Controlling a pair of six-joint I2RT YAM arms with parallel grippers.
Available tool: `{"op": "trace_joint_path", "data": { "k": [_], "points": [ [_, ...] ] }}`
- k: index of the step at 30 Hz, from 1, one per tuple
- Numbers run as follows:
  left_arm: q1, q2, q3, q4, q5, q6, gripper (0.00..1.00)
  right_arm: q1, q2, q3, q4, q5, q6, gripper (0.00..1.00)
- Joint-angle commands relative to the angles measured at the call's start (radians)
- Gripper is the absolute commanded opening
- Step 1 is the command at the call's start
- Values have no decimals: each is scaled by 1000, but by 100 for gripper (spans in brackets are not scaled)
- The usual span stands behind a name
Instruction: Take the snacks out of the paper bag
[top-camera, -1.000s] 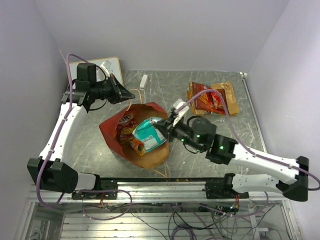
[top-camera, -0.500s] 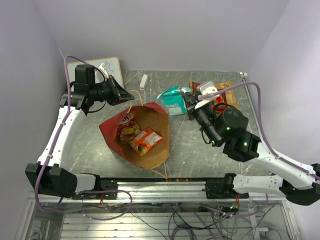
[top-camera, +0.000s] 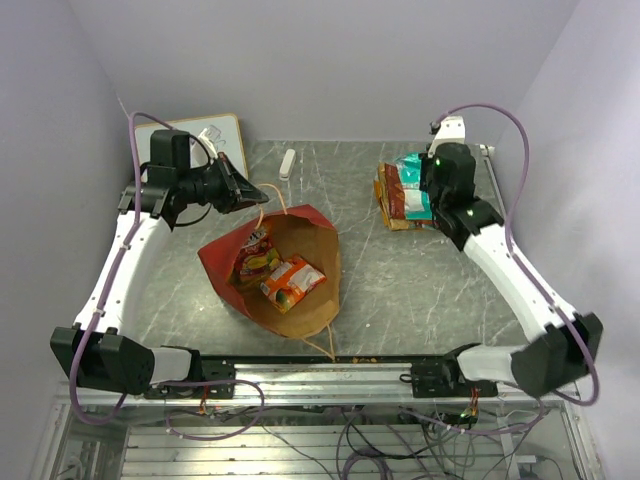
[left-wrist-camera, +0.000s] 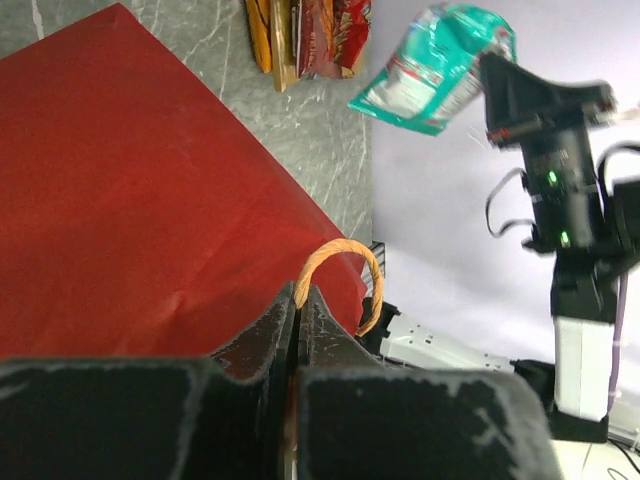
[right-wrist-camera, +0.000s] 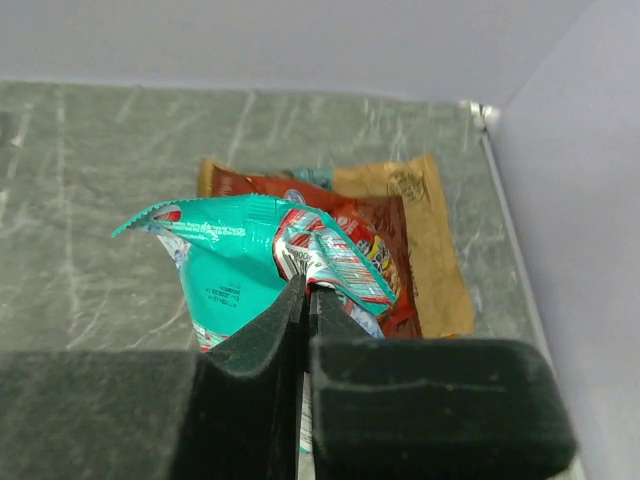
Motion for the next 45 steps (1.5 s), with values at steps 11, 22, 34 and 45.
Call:
{"op": "trace_joint_path", "data": {
  "k": [11, 22, 34, 45],
  "points": [
    [7, 17, 81, -50, 15, -2, 7, -249, 423, 335, -192, -367, 195, 0],
    [7, 55, 90, -20, 10, -3, 7, -304, 616, 444, -227, -406, 230, 0],
    [7, 132, 122, -14, 16, 7, 7, -337, 719, 434, -214, -363, 280, 0],
    [7, 145, 122, 1, 16, 1, 7, -343, 745, 465, -204, -369, 273, 8]
  ]
}}
